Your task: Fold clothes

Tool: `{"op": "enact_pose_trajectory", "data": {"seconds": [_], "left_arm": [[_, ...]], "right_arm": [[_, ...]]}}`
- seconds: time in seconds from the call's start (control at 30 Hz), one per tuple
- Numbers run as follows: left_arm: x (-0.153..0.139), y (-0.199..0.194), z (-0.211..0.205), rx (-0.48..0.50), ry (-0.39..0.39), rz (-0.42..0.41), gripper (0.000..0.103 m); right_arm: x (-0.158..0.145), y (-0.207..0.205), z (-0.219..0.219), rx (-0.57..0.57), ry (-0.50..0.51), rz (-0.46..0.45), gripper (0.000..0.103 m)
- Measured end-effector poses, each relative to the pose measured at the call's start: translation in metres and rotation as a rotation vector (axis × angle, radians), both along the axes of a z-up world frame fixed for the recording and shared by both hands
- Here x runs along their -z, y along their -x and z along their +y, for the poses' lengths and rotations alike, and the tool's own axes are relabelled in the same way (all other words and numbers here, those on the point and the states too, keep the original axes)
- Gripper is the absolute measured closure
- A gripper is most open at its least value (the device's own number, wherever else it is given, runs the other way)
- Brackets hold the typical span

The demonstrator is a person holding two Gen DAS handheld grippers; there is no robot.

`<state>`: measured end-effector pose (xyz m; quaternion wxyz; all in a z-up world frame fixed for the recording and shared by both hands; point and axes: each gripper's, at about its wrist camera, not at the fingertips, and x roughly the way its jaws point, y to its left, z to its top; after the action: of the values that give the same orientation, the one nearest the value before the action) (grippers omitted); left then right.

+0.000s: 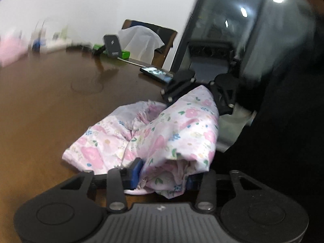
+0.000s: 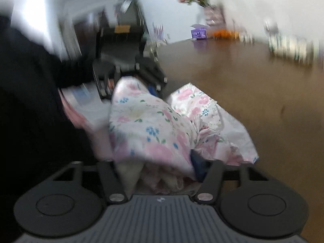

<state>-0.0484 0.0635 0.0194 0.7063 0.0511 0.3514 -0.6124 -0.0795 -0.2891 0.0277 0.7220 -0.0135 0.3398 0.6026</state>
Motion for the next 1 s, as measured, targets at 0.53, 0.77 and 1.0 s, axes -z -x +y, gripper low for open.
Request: {"op": "enact_pose_trajectory", "data": {"seconds": [0.53,0.77,1.0], "left_arm": [[0.008,-0.057,0.027,-0.628,0.136,0.354,0.047],[-0.006,-0.044,-0.006,-0.722,-0.001,0.156,0.047],[-0.027,-0.013,-0.022,-0.73,-0.052,-0.042,0.043]], "right_arm": [[0.017,-0.067,-0.04,0.599,-0.331,0.428,0.023],[0.006,-0.03,-0.009,0.796,-0.032,0.04,0.07],[-0.028,-0.002,-0.014,0.883,0.043,-0.231,0.05]]}}
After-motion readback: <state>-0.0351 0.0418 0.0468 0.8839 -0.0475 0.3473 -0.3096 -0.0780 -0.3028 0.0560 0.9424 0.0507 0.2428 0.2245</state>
